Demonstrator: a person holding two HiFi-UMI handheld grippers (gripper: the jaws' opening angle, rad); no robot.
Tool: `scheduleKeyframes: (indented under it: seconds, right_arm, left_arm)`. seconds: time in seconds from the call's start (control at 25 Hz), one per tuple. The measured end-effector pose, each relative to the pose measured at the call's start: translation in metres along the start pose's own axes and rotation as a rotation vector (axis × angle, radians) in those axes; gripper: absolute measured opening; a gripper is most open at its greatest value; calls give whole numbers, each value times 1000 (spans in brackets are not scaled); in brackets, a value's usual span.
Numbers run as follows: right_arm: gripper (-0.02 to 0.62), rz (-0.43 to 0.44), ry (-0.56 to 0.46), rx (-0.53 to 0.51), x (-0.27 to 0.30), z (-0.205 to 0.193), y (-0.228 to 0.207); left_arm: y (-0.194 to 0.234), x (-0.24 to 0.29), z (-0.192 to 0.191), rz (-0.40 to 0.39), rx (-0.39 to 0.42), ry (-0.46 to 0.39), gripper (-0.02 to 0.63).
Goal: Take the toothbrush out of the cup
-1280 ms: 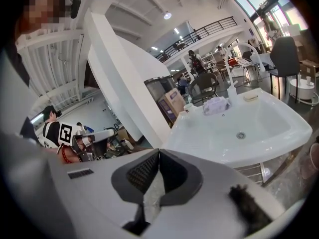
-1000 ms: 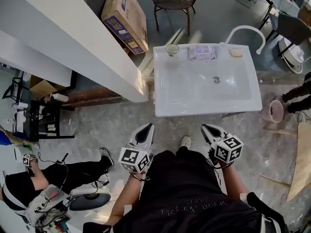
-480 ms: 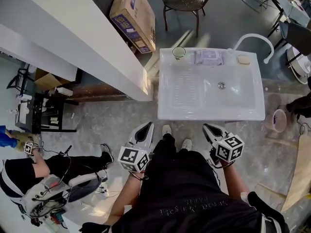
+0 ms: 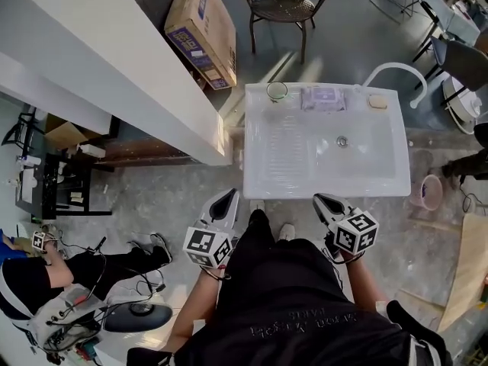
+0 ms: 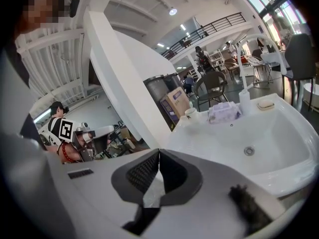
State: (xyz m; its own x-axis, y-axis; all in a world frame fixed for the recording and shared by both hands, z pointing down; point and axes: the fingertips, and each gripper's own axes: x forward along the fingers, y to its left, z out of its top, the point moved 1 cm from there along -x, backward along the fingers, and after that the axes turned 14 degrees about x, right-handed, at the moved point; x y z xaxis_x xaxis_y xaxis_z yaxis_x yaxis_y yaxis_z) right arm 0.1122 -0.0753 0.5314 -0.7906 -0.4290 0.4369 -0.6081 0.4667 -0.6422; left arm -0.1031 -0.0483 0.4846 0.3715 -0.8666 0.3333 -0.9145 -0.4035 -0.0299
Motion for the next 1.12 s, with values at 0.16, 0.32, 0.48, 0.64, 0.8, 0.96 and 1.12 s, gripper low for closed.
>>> scheduleKeyframes:
  seconds: [0.16,0.32,0.48,0.64,0.8,0.96,1.12]
  right_arm:
    - [12,-19,0,-3,12,10,0]
    - [12,-43,-4,9,26,19,0]
    - [12,-70,0,19,44,28,-1]
    - [12,-94,-5,25,68,42,1]
    - [12,-121,3,30,93,54,6]
    - [12,-141,-13,51,111,60,9]
    - [12,-173,-36,75,115,63,4]
  left_arm:
    - [15,15,3,-18,-8,-10,9]
    - [34,29,3,-39,-7,-8,9]
    - [56,44,4,-63,-14,-10,9]
    - [79,61,2,-101,-7,-14,9]
    - [103,80,3,-145,3,-13,9]
    - [122,102,4,-192,22,-22,9]
    - [126,130,15,-269,66,-40,9]
